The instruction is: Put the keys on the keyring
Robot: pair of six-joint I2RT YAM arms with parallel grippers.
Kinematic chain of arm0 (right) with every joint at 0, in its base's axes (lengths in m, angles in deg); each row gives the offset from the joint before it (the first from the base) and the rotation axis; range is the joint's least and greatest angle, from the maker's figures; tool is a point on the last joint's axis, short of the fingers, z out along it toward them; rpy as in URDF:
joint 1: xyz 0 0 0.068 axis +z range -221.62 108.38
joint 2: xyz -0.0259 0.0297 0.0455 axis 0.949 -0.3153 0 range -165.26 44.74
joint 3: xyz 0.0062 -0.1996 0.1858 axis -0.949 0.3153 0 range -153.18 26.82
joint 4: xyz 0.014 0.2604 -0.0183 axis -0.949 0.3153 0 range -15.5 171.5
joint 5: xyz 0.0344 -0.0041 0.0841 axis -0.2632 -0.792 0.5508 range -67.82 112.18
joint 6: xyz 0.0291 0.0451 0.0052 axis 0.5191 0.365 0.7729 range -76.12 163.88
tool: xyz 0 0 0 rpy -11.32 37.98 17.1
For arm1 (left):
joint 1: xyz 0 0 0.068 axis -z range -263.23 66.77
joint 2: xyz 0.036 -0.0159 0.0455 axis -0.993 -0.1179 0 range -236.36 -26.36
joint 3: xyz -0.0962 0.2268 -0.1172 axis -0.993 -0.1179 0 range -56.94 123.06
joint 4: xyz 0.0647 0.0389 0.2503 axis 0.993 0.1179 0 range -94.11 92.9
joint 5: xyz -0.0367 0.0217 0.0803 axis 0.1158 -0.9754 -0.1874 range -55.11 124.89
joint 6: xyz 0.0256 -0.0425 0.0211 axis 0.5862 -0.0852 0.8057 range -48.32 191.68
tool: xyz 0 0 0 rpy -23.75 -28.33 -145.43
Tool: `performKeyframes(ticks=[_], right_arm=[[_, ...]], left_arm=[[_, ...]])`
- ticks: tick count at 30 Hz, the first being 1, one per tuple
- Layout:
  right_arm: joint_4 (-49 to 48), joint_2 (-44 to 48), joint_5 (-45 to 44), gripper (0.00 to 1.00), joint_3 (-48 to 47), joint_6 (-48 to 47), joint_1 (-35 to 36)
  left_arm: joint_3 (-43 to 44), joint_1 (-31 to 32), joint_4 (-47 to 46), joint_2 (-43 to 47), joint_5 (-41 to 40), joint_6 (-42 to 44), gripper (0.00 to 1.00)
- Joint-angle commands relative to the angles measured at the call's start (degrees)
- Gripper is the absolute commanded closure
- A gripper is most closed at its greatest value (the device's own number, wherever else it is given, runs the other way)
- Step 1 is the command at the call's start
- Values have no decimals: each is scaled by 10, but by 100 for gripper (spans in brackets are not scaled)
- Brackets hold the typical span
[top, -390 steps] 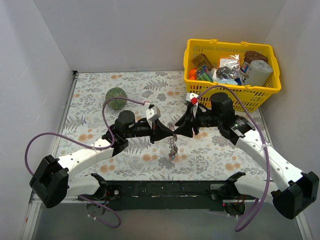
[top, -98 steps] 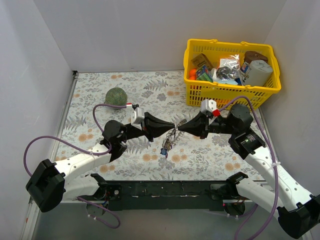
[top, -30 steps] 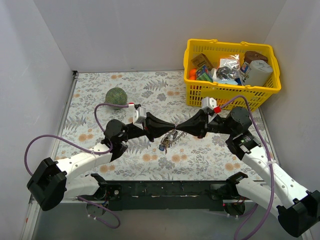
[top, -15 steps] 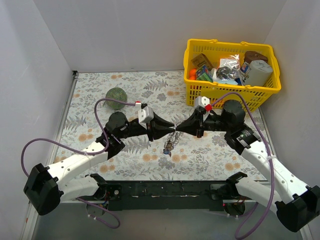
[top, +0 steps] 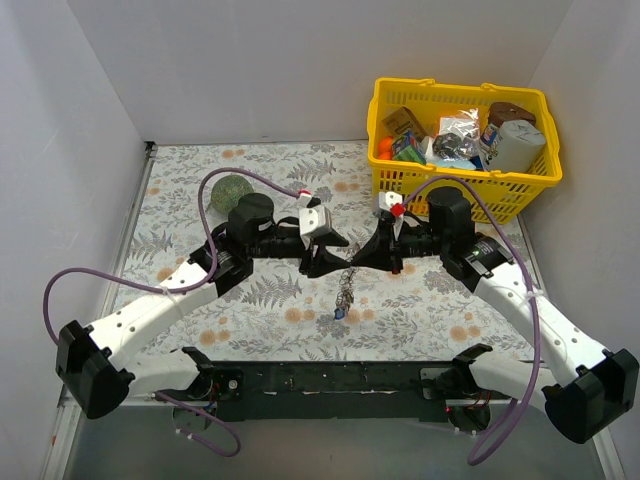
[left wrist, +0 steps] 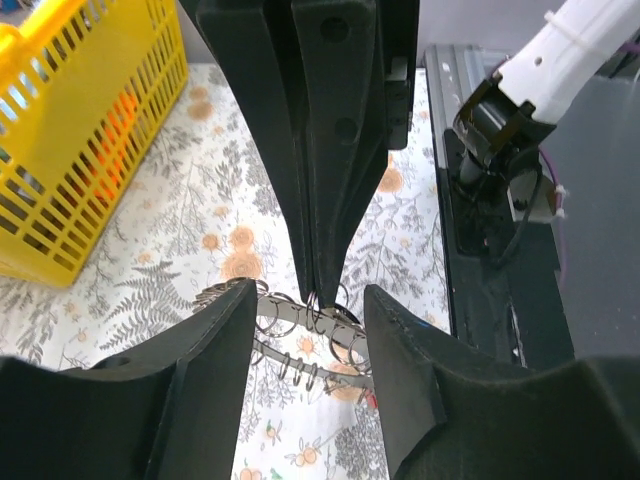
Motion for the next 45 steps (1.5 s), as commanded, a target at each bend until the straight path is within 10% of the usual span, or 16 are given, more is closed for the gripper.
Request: performKeyframes(ticks=[1, 45], right_arm=[[29, -7, 21, 99, -44, -42, 2], [33, -4, -5, 99, -31, -50, 2]], left_arm=[[53, -2, 135, -30, 27, 62, 55], [113, -2, 156, -115, 108, 91, 100]])
